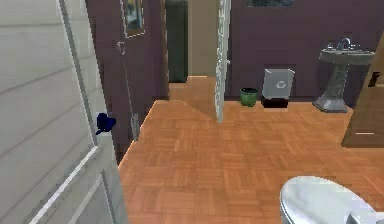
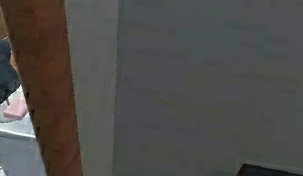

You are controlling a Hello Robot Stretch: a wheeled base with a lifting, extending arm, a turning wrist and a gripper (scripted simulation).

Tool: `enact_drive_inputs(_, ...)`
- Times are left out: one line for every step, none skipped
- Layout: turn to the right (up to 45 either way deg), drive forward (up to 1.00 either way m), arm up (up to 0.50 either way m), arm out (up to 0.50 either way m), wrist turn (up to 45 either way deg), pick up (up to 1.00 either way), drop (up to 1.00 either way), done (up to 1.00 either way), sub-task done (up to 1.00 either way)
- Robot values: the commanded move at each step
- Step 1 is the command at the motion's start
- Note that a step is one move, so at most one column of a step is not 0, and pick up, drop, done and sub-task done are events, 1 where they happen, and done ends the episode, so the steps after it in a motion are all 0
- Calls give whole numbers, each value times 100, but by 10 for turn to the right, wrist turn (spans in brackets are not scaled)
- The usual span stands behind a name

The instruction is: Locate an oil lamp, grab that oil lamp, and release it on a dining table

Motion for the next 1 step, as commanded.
enact_drive_inputs(120, 0, 0, 0, 0, 0, 0, 0, 0)
